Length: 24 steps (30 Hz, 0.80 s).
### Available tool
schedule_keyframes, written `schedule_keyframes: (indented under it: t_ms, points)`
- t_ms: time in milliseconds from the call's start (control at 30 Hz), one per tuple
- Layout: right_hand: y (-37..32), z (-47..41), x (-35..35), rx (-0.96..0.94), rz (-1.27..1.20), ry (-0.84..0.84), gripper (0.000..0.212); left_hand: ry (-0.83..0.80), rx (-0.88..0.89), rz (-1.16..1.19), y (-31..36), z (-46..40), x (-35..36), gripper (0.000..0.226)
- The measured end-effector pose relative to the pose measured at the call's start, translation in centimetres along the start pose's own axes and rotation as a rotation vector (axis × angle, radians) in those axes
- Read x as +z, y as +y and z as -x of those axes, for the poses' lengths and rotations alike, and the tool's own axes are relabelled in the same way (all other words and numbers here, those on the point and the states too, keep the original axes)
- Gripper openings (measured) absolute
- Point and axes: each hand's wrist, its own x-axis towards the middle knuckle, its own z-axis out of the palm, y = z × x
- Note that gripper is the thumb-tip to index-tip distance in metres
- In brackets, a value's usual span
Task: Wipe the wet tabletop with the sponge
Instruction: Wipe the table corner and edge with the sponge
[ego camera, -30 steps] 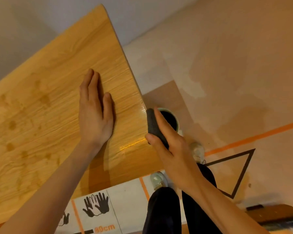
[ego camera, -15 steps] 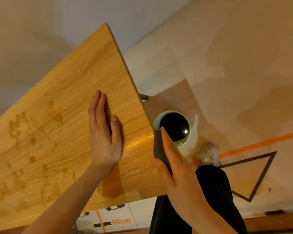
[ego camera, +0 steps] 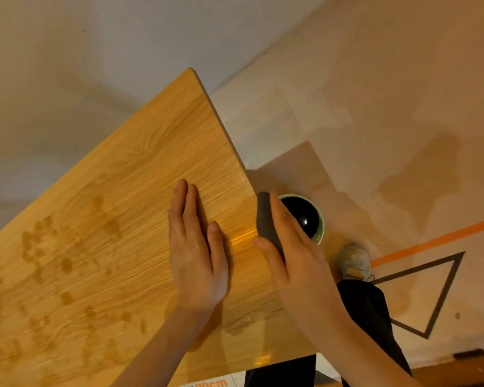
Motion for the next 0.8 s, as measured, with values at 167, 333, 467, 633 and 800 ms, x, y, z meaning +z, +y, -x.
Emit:
schedule_keyframes:
  t_ms: [167,333,467,633,800]
  points:
    - [-2.3,-5.6,1.0,-0.035,0.11,0.106,0.06,-0.012,-0.047,-0.027,0.2,-0.2,0.0,0.056]
    - [-5.8,-16.9,1.8,-0.051,0.09,0.115,0.056,-0.073,-0.08,0.003,0.1,-0.2,-0.5,0.059]
    - [-5.0,-13.5,1.7,-0.061,0.076,0.108,0.057,-0.166,-0.058,0.042,-1.1,-0.7,-2.2,0.061]
    - [-2.9,-5.3,0.6,0.039,0.125,0.103,0.06,-0.125,-0.112,0.001,-7.7,-4.4,-5.3,0.063]
    - [-5.8,-13.4,1.7,-0.001,0.118,0.164,0.05,-0.071,-0.081,-0.075,-12.2,-5.8,-6.9,0.063]
